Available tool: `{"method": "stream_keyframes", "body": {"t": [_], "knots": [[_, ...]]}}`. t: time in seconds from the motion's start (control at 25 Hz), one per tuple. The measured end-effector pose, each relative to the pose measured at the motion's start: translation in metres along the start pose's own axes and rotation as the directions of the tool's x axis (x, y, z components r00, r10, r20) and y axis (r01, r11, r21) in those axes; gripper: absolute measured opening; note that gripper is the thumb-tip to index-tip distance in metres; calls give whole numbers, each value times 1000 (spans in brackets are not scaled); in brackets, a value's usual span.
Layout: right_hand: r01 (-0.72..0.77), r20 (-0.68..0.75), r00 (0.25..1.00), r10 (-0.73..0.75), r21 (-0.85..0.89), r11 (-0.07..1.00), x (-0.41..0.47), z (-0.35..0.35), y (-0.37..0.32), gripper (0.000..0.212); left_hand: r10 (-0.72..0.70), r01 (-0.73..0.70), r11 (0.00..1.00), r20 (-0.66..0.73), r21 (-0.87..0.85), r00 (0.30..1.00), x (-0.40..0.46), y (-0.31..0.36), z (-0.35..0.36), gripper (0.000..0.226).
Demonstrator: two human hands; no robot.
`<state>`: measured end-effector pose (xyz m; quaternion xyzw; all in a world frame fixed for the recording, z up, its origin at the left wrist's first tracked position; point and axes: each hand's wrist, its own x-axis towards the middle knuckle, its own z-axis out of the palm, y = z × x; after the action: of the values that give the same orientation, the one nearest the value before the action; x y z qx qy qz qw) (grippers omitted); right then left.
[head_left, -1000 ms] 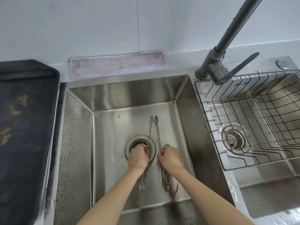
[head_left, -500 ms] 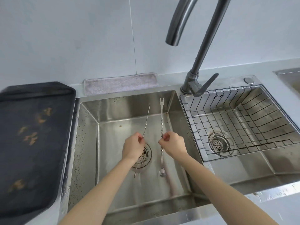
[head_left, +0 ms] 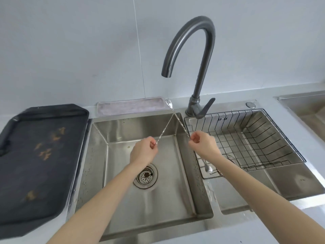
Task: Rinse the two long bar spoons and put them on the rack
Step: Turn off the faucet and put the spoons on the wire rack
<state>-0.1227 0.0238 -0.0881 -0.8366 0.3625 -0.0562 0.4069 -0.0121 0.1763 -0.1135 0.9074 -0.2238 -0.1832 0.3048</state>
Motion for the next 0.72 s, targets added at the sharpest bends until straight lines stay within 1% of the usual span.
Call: {"method": "stream_keyframes", "body": {"t": [0.2, 0.4, 0.6, 0.72], "knots": [[85, -46, 995, -90, -97, 992, 8, -44, 23, 4, 71, -71, 997, 25, 33, 997, 2, 26, -3, 12], [100, -84, 989, -120, -214, 972, 20, -94, 58, 3, 86, -87, 993, 21, 85, 996, 4, 53, 6, 14], [118, -54, 987, -151, -391, 913, 39, -133, 99, 10, 75, -75, 990, 8, 117, 997, 3, 74, 19, 16], [97, -25, 992, -120, -433, 896, 48, -140, 123, 12, 65, -65, 986, 9, 156, 998, 2, 81, 28, 16]]}}
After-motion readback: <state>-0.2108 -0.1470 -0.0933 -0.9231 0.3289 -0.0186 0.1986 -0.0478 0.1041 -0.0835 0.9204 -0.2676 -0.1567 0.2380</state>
